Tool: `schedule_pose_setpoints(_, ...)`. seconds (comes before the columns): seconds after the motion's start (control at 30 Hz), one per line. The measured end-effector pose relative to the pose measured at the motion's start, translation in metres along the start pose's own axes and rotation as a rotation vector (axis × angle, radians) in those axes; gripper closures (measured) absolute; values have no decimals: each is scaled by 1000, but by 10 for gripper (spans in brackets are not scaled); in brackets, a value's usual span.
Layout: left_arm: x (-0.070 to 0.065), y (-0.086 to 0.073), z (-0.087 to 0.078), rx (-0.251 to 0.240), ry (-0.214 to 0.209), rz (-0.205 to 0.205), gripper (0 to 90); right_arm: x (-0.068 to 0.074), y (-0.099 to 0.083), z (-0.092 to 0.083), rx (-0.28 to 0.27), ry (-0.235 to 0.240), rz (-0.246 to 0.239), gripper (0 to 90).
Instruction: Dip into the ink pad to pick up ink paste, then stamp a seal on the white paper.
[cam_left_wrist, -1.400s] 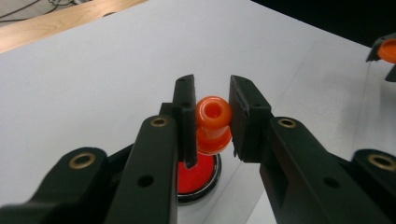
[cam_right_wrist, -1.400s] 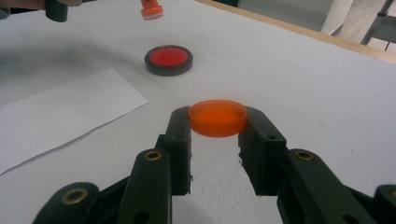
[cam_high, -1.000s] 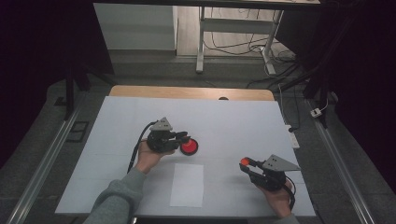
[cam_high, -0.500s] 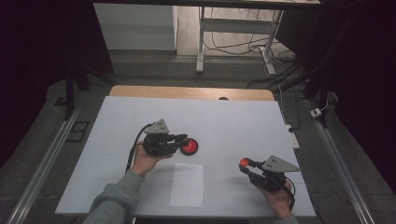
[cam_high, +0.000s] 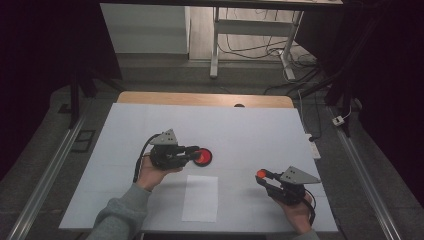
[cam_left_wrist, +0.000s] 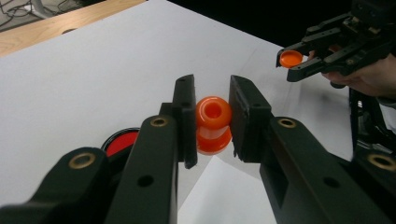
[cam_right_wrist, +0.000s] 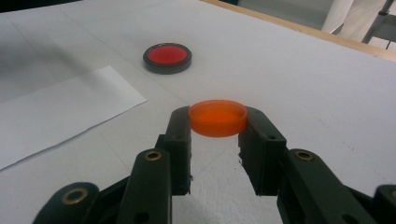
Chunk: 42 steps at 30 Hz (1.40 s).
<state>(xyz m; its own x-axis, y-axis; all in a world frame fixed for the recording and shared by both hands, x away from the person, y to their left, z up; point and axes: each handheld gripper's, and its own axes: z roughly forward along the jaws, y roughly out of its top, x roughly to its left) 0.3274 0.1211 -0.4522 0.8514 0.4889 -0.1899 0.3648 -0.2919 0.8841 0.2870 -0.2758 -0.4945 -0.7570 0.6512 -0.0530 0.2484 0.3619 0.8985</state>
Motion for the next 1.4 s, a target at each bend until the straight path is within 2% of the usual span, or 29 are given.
schedule_pose_setpoints(0.3, -6, -5, -4, 3, -33, -2, 731, 0, 0, 0, -1, 1, 0, 647)
schedule_pose_setpoints(0.57, -6, -11, -8, 3, -27, -17, 731, 0, -1, 2, 3, 9, -3, 647)
schedule_pose_setpoints(0.87, -16, -13, -6, 7, -46, 10, 731, -1, -1, 3, 0, 10, -1, 646)
schedule_pose_setpoints(1.13, -24, -19, -5, 6, -42, 10, 731, 0, -1, 3, 1, 15, -4, 647)
schedule_pose_setpoints(1.4, -33, -23, 0, 18, -66, 25, 731, 1, 0, 2, -2, 16, -4, 647)
